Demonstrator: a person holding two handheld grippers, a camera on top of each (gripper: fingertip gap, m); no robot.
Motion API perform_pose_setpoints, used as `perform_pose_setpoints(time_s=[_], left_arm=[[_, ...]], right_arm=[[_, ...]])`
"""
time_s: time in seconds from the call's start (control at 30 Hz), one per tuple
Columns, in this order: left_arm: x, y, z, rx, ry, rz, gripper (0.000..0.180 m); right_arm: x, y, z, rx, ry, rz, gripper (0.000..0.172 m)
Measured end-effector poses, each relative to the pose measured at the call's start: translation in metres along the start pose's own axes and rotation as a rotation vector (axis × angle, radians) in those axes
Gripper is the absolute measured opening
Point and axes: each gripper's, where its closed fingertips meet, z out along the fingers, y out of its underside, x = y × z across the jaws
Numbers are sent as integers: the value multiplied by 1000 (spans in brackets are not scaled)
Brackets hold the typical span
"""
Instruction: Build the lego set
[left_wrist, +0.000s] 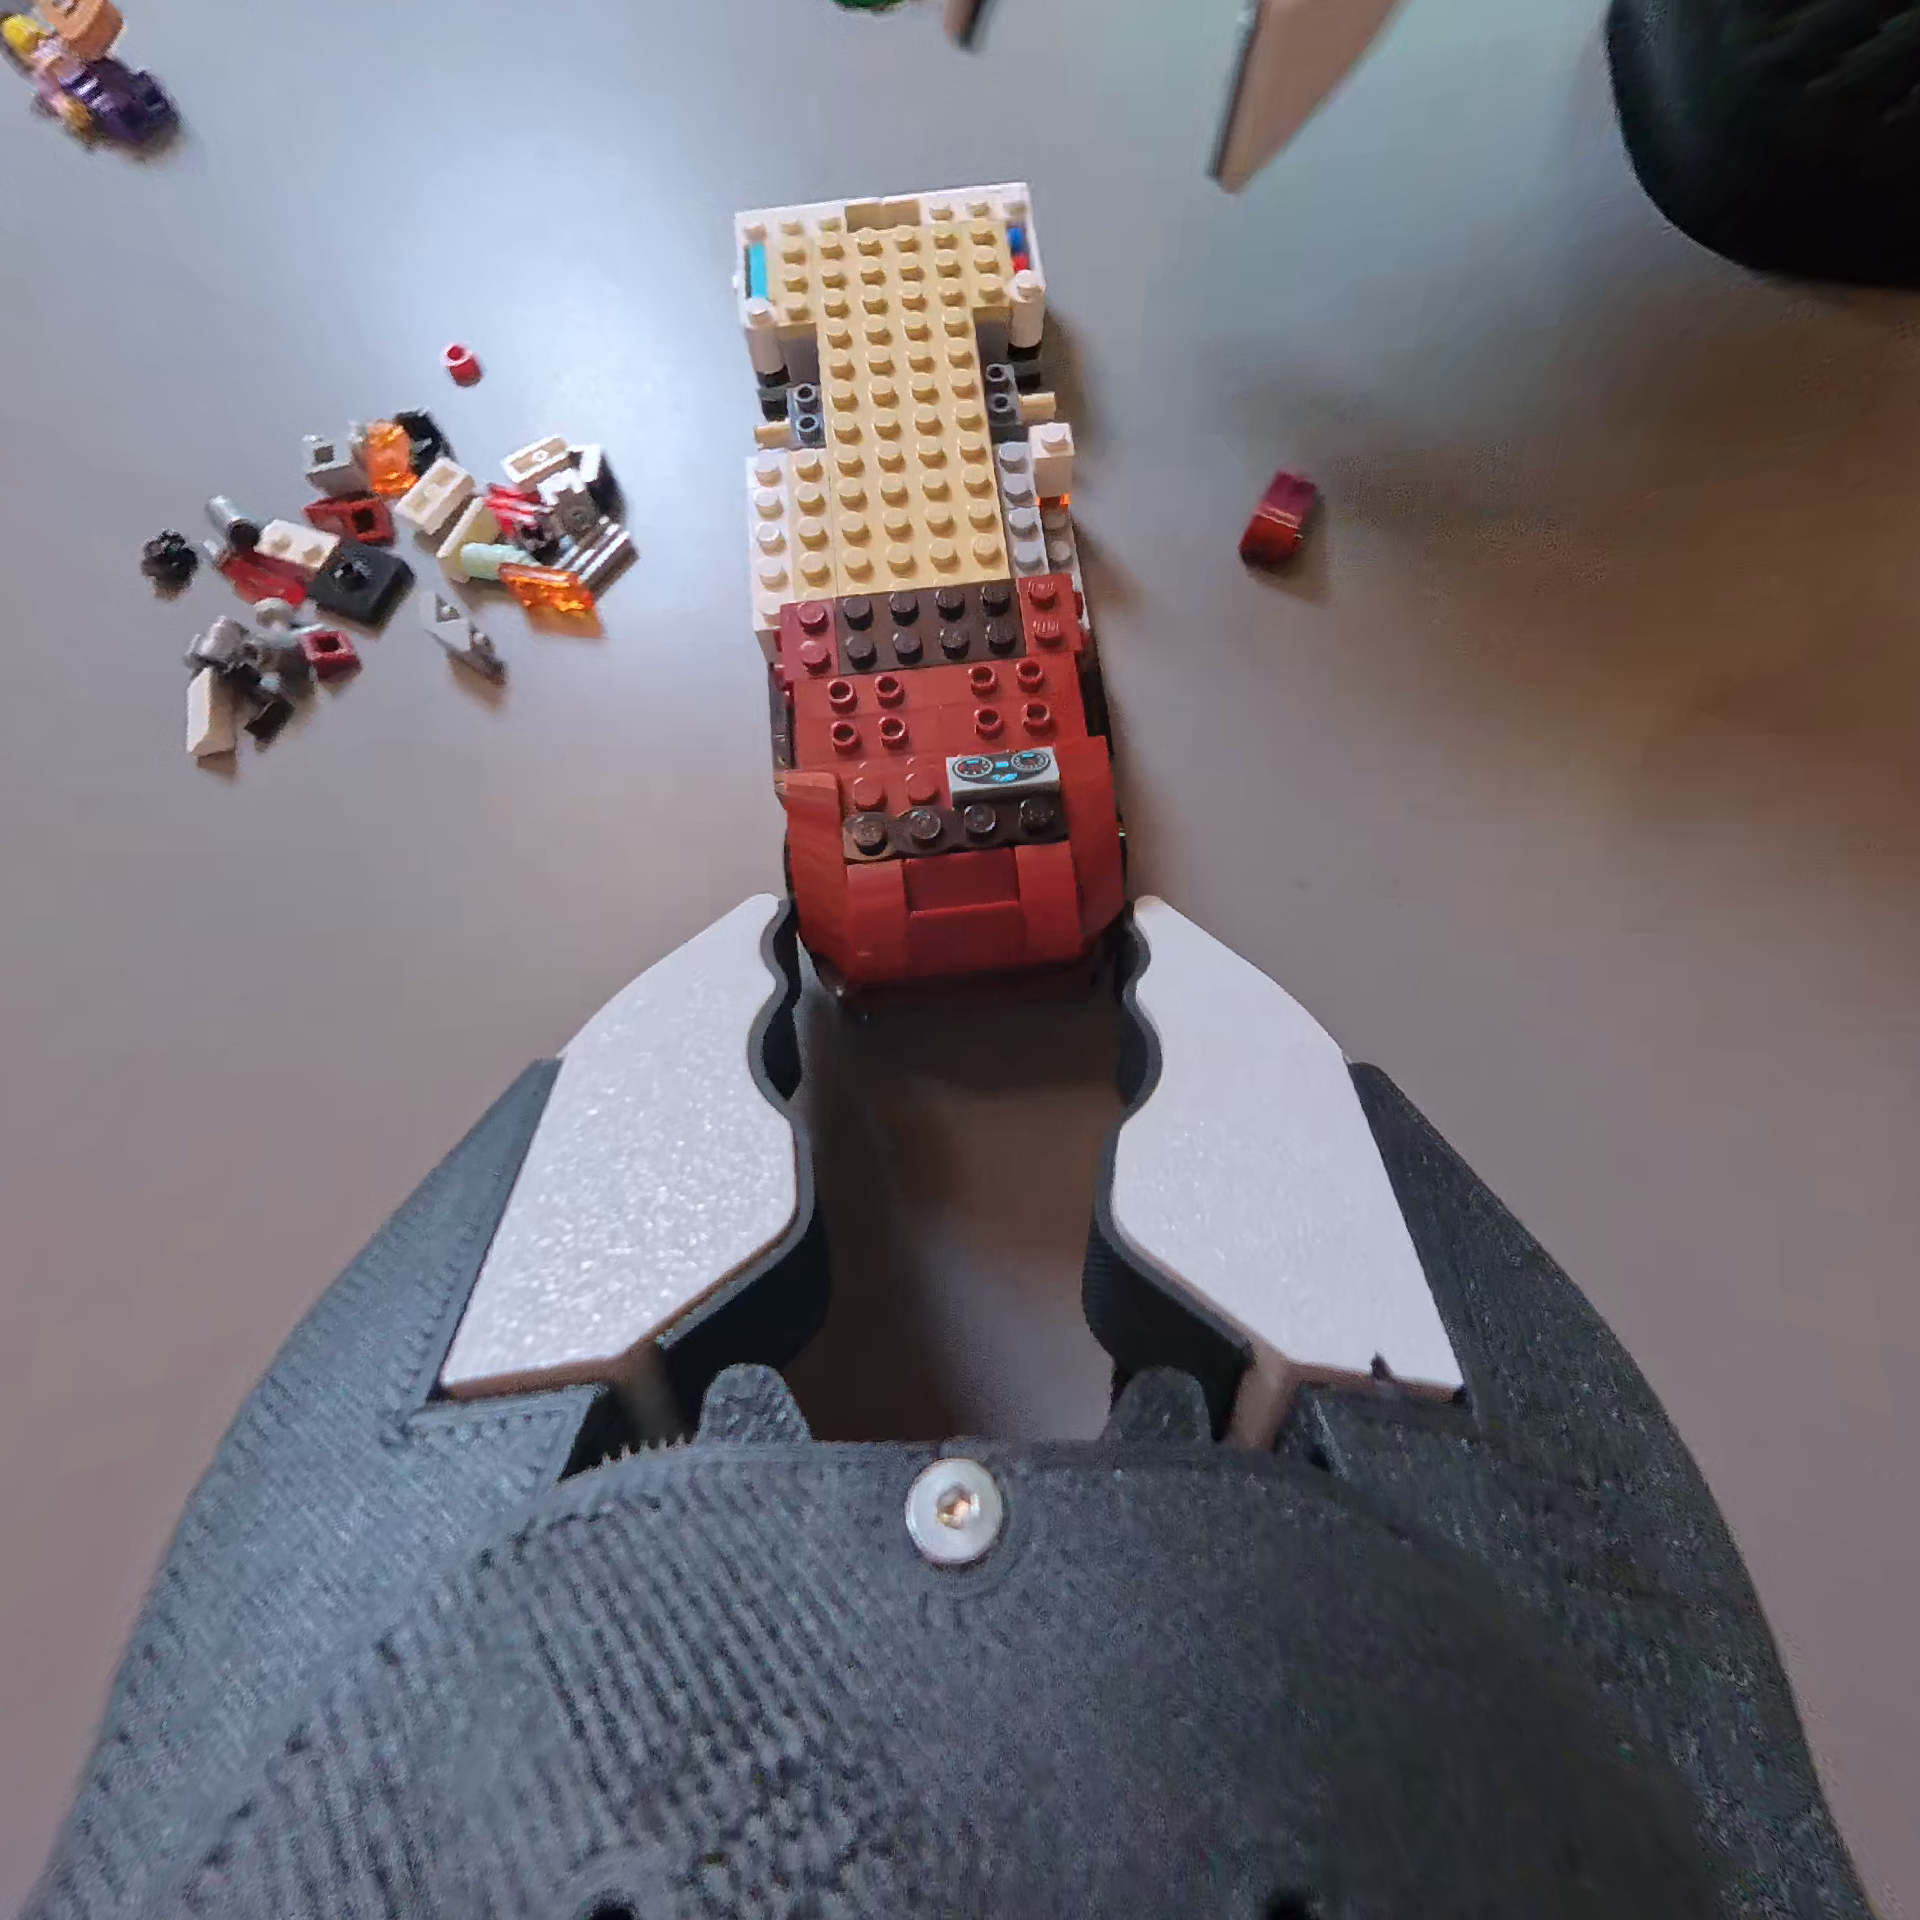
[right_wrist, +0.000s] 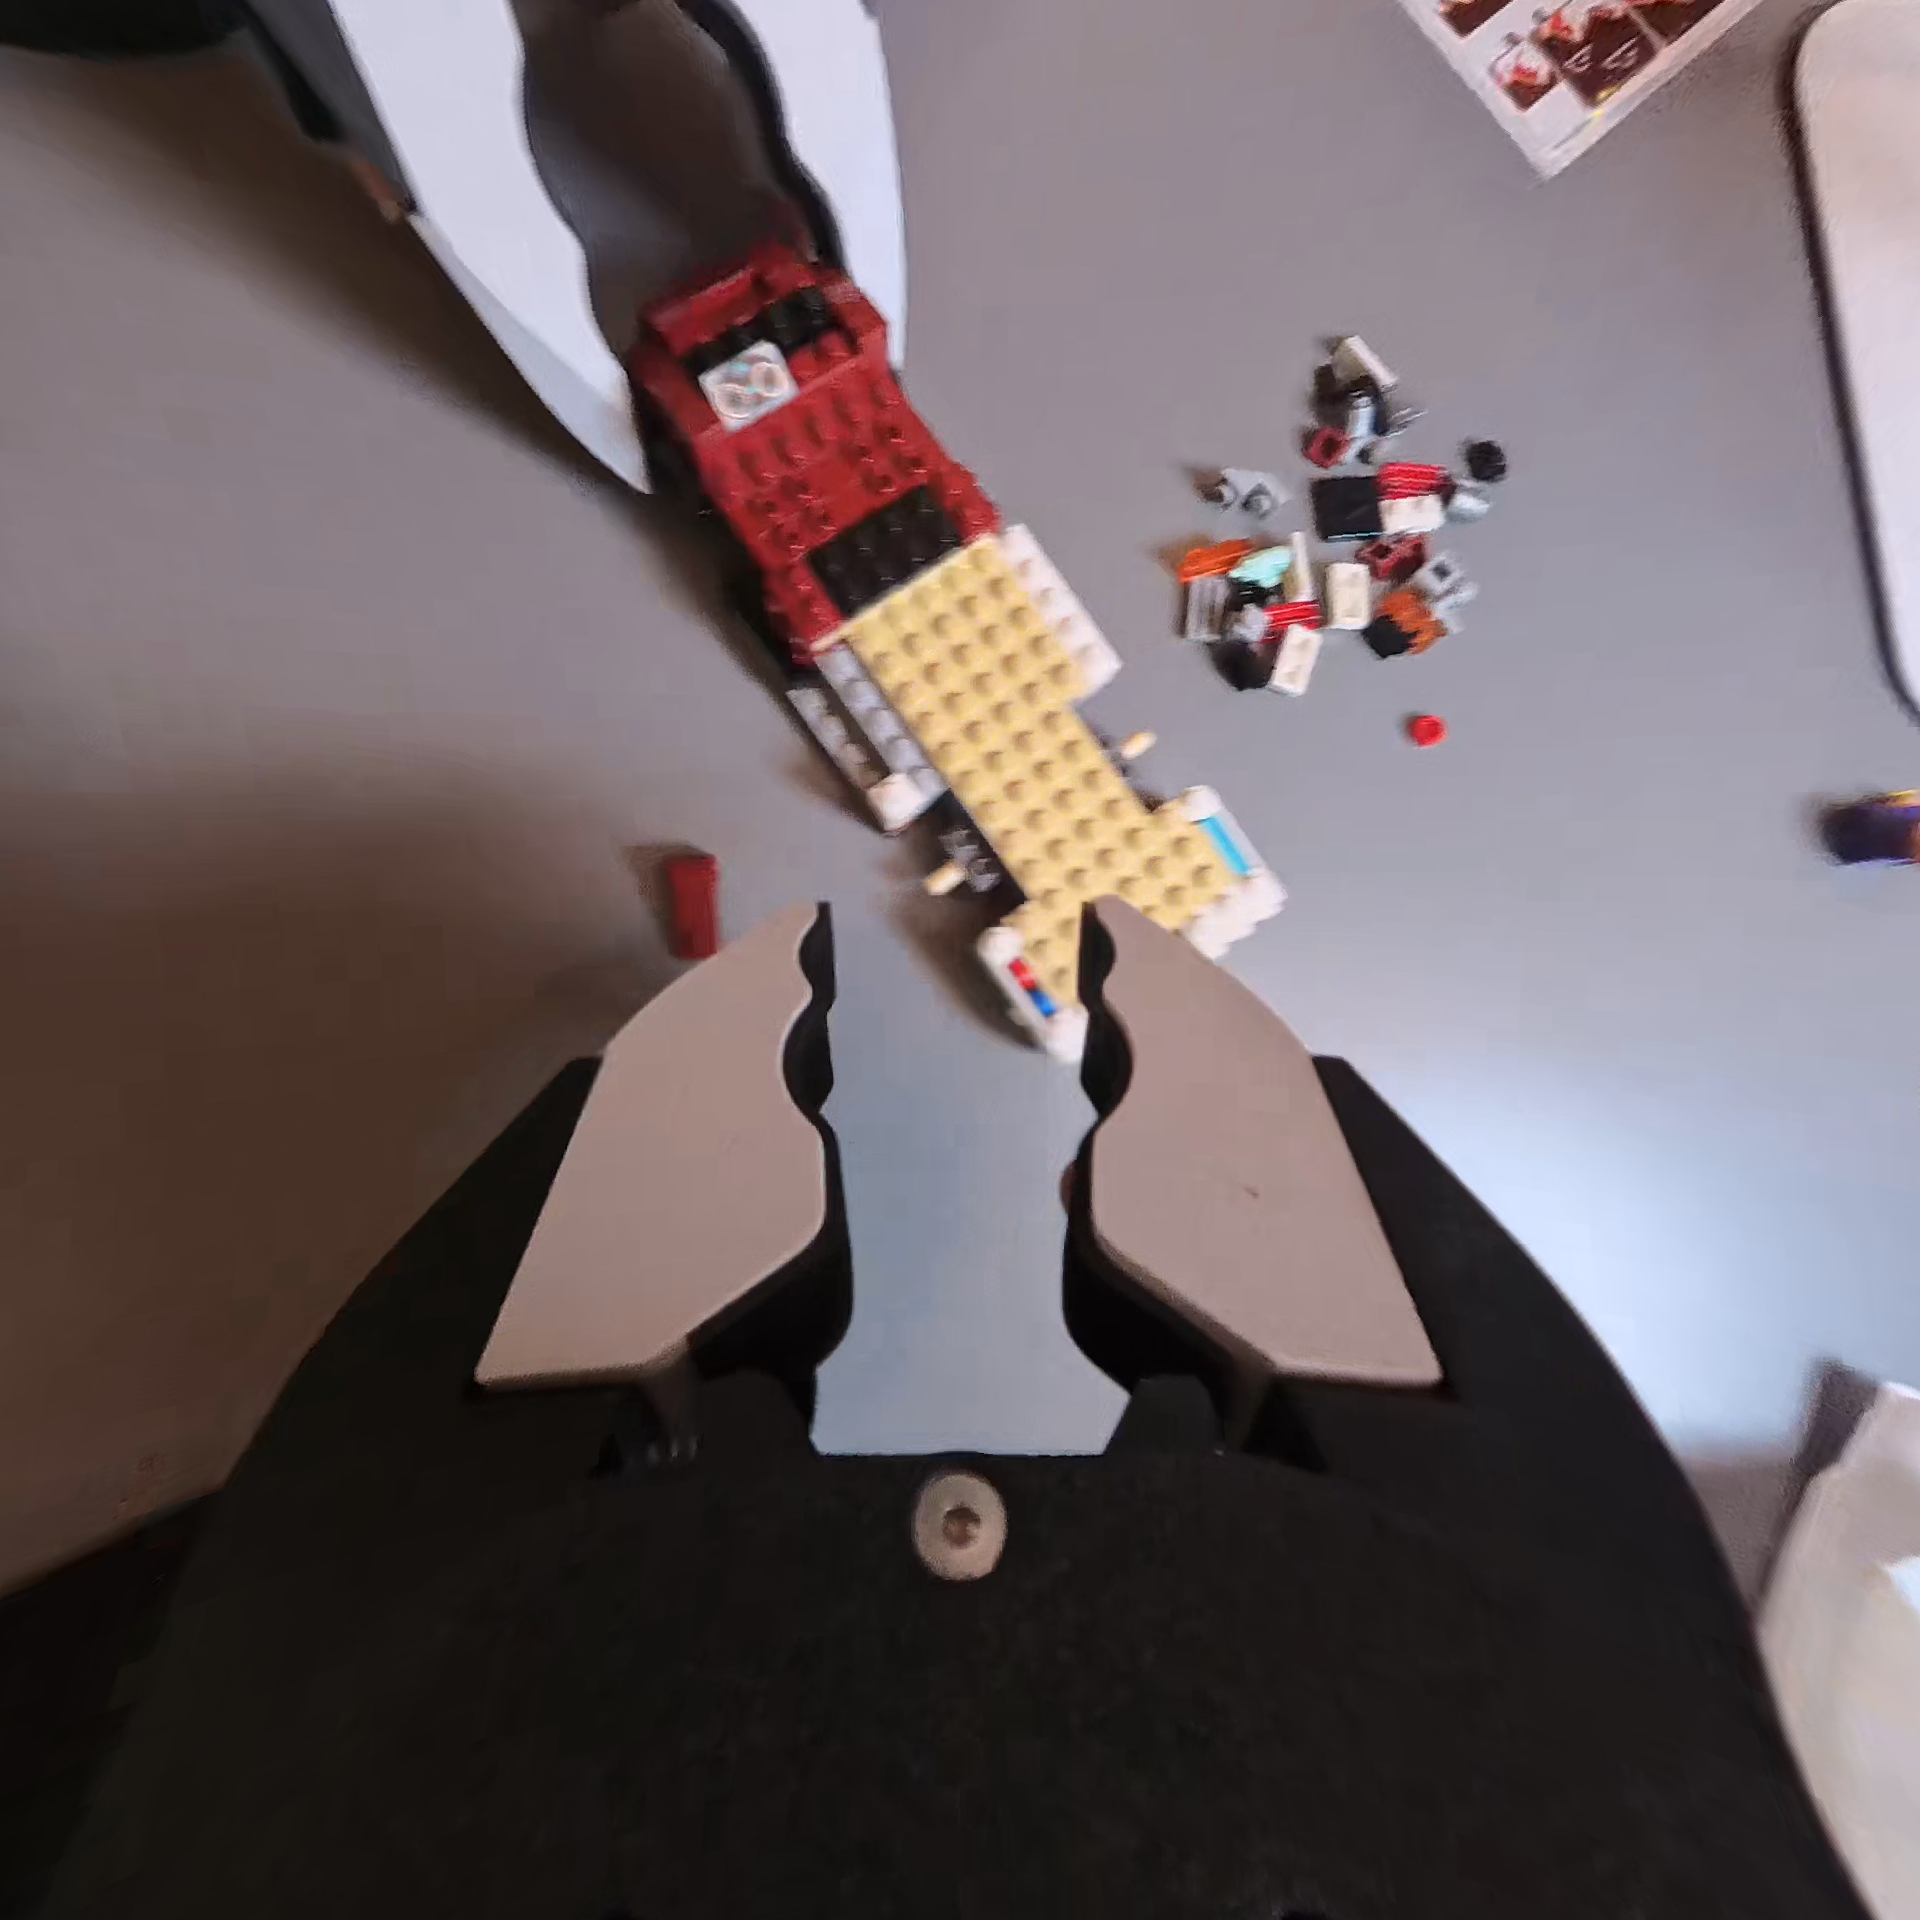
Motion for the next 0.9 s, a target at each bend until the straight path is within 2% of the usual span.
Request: perform_pose_setpoints(time_s=[0.07, 0.13, 0.2, 0.3, 0.53, 0.6, 0.73, 0.9], left_arm=[[7, 1, -1, 6, 57, 60, 59], [14, 3, -4, 18, 124, 117, 59], [10, 5, -8, 36, 145, 152, 58], [-15, 9, -14, 46, 58, 120, 52], [-62, 9, -24, 68, -164, -2, 42], [-59, 2, -30, 107, -141, -16, 37], [-32, -2, -28, 122, -7, 12, 27], [-29, -1, -13, 85, -66, 82, 30]], right_arm=[[17, 5, 5, -44, -16, -42, 60], [17, 9, 15, -59, -138, -17, 70], [8, 7, 23, -41, -274, 44, 72], [-4, 3, 30, -14, -357, 78, 68], [-20, 11, 21, 17, -350, 140, 57], [-31, 19, 17, 7, -355, 141, 54], [-55, 29, 16, -3, -369, 129, 50], [-69, 23, 21, 14, -326, 94, 38]])
